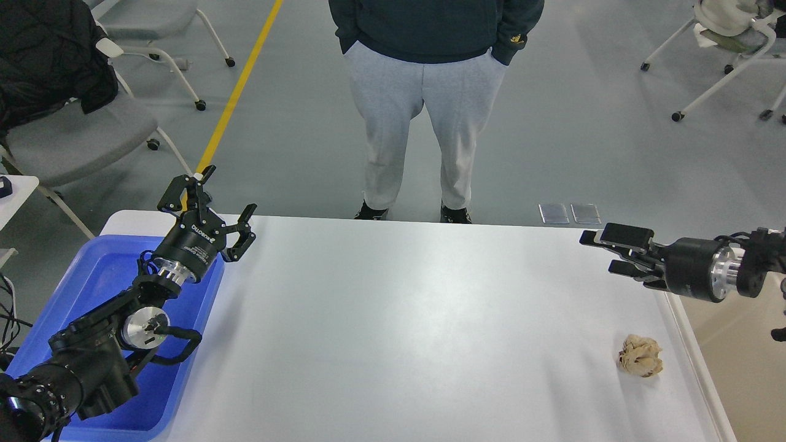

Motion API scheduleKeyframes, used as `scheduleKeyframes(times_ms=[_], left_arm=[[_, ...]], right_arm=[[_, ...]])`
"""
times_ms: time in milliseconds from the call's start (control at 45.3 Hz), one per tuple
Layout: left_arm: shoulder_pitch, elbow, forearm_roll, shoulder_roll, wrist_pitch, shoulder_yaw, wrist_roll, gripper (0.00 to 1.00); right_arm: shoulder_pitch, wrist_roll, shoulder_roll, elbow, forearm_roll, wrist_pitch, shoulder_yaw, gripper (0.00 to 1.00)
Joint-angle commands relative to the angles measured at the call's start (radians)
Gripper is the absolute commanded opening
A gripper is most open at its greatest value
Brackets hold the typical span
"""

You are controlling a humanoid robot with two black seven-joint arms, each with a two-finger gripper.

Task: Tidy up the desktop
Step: 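Move the right gripper down toward the crumpled tan paper ball, then close the right gripper on the crumpled paper ball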

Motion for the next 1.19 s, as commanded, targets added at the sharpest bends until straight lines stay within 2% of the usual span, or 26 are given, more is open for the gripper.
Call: scheduleKeyframes(times_ms=[0, 309, 529, 750, 1169], left_arm=[[0.0, 0.0, 0.0, 0.0, 0.0, 0.0, 0.0, 1.0], [0.0, 0.0, 0.0, 0.0, 0.0, 0.0, 0.0, 1.0], [0.0, 0.0, 0.0, 0.0, 0.0, 0.0, 0.0, 1.0], [0.0, 0.0, 0.0, 0.0, 0.0, 0.0, 0.0, 1.0], [0.0, 0.0, 0.0, 0.0, 0.0, 0.0, 0.0, 1.0]], right_arm=[[0.009, 0.011, -0.061, 0.036, -0.29, -0.038, -0.115, 1.0], [0.012, 0.011, -0.032, 0.016, -0.38, -0.242, -0.307, 1.0], [0.009, 0.011, 0.017, -0.07, -0.383, -0.371, -0.388, 1.0], [0.008, 0.012, 0.033, -0.104, -0.383, -0.402, -0.431, 1.0], [-0.02, 0.02, 0.139, -0.243, -0.367, -0.445, -0.475, 1.0]])
